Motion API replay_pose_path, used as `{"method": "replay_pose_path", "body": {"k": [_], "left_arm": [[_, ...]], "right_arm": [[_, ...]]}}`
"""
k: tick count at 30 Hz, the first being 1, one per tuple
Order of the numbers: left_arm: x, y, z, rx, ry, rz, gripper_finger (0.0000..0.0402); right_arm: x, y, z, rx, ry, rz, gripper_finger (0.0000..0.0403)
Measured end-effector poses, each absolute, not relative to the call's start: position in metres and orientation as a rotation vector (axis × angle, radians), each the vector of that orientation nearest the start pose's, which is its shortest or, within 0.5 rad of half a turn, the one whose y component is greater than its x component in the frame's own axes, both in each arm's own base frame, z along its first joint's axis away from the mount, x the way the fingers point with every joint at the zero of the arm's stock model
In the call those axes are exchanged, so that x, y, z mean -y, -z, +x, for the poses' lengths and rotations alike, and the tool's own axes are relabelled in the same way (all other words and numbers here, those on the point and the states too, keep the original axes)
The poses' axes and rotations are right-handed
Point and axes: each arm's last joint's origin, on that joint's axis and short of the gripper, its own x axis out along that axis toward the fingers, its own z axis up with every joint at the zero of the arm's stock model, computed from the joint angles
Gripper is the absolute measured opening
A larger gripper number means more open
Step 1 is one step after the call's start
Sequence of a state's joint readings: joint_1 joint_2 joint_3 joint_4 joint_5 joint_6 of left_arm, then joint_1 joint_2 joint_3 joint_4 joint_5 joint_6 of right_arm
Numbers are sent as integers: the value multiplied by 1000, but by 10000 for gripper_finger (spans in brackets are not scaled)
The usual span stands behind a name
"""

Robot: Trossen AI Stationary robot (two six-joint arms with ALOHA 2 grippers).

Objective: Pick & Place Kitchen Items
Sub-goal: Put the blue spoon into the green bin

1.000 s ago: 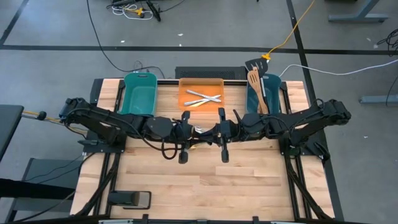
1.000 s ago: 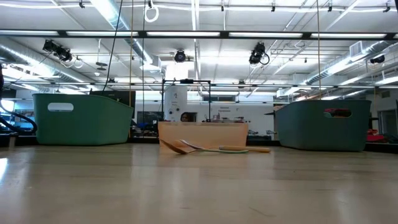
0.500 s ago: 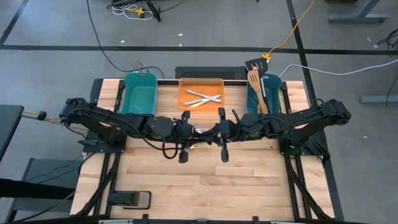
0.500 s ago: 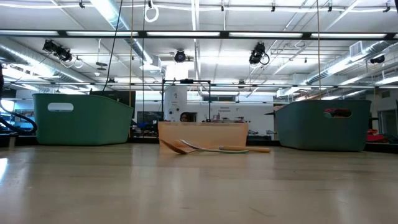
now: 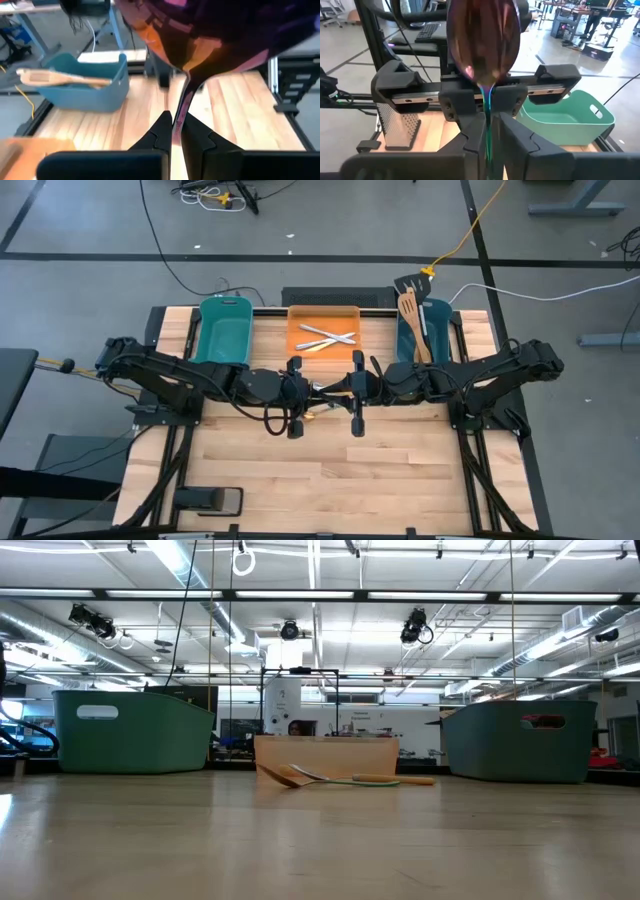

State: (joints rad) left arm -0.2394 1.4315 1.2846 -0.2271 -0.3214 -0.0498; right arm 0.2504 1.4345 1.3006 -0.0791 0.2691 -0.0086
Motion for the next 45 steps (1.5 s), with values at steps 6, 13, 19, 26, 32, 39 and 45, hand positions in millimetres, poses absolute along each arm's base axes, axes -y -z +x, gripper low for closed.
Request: {"method": "replay_pose_path", "body": {"k": [6,13,19,26,32,39,45], "left_arm": [[66,-355,303,-418,-125,44,23],[64,-366,277,-453,-205,30,23],[56,-370,242,-550,-332,-2,23],[43,-377,206,-586,-462,-44,23],[23,-379,178,-624,-601,-112,23],[-2,-377,153,-696,-780,-188,23],[-23,-374,147,-738,-914,-219,23]], "right_arm": [[-74,-368,319,-248,-3,-71,46],[-74,-365,318,-274,-4,-51,45],[-74,-361,317,-317,1,-29,45],[-74,-358,316,-355,12,19,45],[-73,-355,315,-380,23,61,45],[-75,-349,320,-400,26,72,45],[-78,-339,327,-431,8,69,45]]}}
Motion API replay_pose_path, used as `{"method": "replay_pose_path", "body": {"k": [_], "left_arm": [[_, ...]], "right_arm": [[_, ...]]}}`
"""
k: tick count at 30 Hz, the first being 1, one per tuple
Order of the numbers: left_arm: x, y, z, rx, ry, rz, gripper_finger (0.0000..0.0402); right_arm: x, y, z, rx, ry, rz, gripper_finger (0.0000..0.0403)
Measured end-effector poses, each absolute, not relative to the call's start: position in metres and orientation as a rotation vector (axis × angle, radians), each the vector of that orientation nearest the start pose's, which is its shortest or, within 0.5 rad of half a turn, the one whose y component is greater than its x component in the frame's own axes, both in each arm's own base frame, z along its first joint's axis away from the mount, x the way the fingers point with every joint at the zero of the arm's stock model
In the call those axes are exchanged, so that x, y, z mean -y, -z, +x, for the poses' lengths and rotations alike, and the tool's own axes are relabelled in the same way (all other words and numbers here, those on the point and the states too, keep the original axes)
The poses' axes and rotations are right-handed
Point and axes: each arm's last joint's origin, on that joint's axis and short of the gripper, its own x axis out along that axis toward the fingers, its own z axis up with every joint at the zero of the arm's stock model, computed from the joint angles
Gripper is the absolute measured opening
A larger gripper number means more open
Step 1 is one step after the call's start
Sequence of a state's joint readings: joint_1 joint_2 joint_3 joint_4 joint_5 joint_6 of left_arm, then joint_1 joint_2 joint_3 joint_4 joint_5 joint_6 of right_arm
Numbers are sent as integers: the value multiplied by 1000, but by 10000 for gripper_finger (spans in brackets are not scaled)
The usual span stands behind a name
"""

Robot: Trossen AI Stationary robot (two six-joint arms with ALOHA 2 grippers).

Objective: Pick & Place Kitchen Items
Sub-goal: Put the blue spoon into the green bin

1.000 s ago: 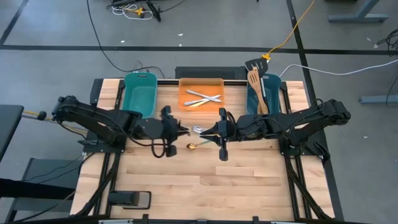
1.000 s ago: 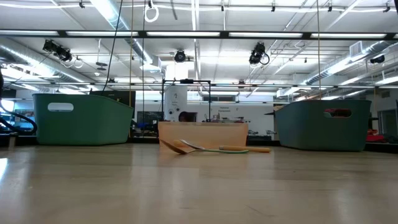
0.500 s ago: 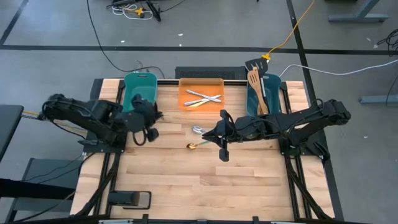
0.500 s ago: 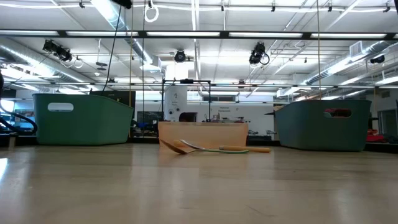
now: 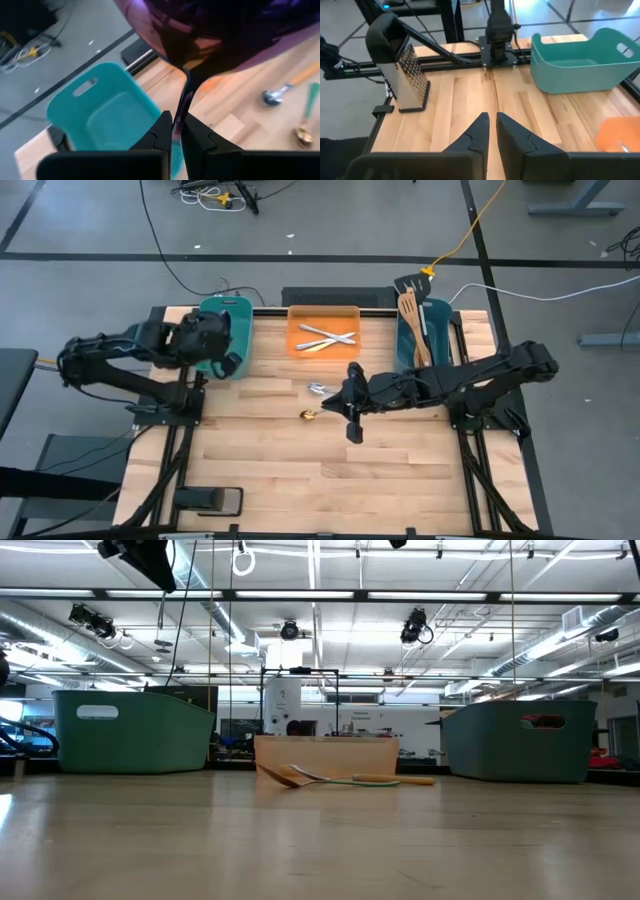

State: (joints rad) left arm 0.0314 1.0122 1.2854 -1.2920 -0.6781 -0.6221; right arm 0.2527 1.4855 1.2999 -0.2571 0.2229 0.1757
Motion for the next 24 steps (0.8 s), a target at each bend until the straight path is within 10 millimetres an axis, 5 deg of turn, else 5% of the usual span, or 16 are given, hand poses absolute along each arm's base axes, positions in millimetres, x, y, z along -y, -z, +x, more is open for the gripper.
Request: {"method": "replay_pose_path", "body": {"k": [24], "left_arm": [[-84,-370,122,-819,-1169,-483,23]], "right_arm": [[-80,-332,326,-502,-36,92,45]]}}
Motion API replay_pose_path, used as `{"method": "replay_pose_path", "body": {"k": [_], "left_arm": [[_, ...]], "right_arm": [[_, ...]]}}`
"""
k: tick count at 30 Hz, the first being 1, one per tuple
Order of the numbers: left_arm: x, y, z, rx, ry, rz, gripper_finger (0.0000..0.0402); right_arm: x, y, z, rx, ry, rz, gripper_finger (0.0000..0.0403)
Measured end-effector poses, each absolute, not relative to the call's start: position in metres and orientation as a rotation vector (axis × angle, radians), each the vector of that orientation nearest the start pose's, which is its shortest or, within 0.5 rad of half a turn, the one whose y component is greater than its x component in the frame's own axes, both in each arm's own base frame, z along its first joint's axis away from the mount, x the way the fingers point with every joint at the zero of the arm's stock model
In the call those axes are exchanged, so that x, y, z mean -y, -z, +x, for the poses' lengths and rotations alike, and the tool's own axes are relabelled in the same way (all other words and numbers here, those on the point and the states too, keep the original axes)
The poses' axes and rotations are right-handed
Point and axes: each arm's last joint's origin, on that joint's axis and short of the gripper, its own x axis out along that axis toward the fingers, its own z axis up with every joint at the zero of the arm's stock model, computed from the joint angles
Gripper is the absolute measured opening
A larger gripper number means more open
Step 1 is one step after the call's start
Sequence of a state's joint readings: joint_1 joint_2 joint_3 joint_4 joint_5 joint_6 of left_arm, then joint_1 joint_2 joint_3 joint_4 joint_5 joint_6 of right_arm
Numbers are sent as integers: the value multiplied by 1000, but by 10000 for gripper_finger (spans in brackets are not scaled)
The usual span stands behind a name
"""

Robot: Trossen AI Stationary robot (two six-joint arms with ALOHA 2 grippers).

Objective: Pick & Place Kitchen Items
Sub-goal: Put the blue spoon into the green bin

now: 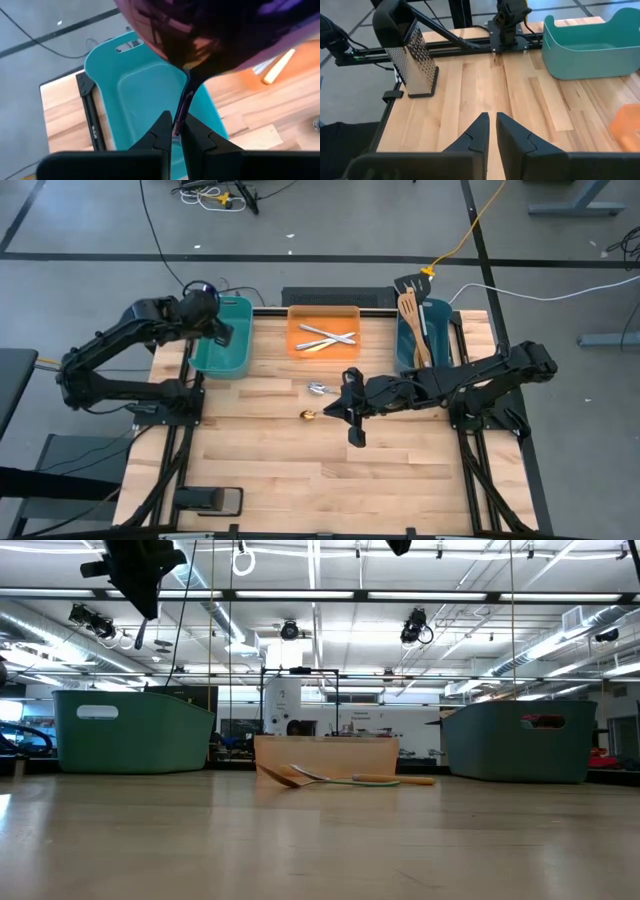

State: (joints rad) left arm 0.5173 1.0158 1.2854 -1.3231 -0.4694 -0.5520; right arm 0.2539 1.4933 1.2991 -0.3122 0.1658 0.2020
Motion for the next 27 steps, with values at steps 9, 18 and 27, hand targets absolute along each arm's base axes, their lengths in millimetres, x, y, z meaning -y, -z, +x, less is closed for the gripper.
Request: {"method": "replay_pose_path", "body": {"k": [9,18,27], "left_arm": [[-101,-362,122,-887,-1213,-543,23],[-123,-346,135,-1005,-1252,-595,23],[-138,-328,145,-1088,-1239,-630,23]], "right_arm": [[-79,-302,324,-541,-24,108,45],[-78,-294,324,-533,-20,110,45],[-78,-294,324,-531,-21,107,45]]}}
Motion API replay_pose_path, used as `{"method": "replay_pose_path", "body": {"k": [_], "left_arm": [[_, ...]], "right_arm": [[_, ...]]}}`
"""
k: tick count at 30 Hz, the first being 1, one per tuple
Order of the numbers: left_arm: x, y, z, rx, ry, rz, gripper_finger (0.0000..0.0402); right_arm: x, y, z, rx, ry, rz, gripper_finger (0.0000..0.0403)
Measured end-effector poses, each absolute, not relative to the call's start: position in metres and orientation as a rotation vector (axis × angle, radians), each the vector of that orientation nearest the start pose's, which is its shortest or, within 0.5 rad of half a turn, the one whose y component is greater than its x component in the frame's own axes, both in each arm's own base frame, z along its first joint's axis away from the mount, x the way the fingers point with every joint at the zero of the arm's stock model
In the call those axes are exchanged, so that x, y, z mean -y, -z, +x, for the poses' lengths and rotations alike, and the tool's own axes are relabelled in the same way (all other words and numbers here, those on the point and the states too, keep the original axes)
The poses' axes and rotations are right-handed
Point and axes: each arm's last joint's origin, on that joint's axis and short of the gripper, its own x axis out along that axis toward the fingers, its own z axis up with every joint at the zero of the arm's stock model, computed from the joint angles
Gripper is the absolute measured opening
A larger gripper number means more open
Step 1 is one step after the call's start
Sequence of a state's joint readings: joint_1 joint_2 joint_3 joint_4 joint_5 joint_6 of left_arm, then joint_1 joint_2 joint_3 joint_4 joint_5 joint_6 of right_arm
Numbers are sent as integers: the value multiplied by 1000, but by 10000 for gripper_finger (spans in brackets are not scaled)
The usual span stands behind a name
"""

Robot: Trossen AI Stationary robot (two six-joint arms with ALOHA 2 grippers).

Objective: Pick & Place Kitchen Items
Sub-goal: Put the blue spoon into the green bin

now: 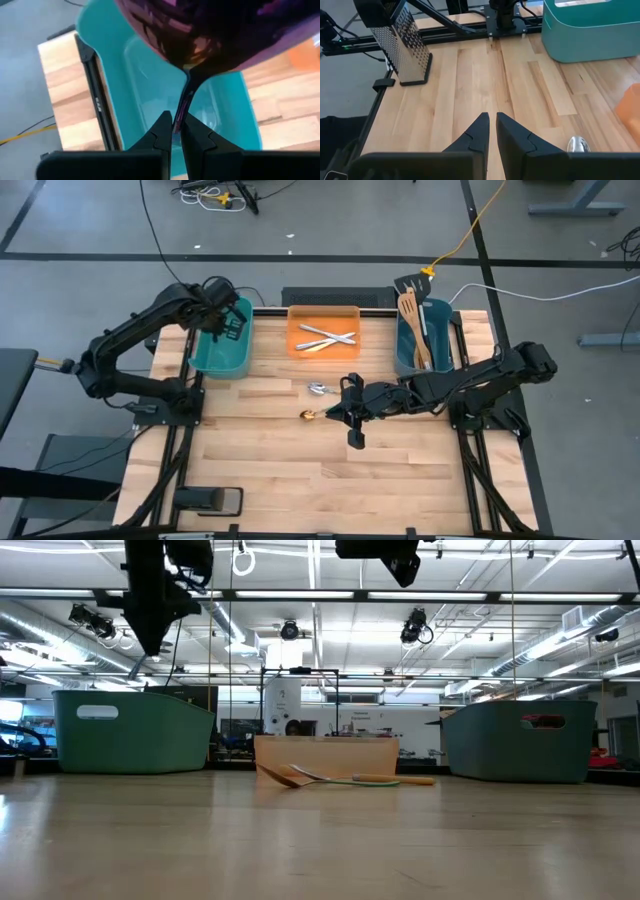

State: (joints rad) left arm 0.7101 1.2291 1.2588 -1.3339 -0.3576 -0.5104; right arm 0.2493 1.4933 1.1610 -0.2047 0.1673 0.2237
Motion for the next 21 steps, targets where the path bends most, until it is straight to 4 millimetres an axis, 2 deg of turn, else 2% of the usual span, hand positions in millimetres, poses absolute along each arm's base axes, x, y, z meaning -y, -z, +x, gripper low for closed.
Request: {"method": "replay_pose_path", "body": {"k": [10,18,21], "left_arm": [[-149,-271,125,-1268,-1276,-701,23],[-159,-232,118,-1213,-1205,-781,23],[-159,-224,115,-1226,-1198,-785,23]], "right_arm": [[-78,-294,324,-528,-23,104,45],[-78,-295,325,-527,-23,104,45],[-78,-295,325,-527,-23,104,45]]}}
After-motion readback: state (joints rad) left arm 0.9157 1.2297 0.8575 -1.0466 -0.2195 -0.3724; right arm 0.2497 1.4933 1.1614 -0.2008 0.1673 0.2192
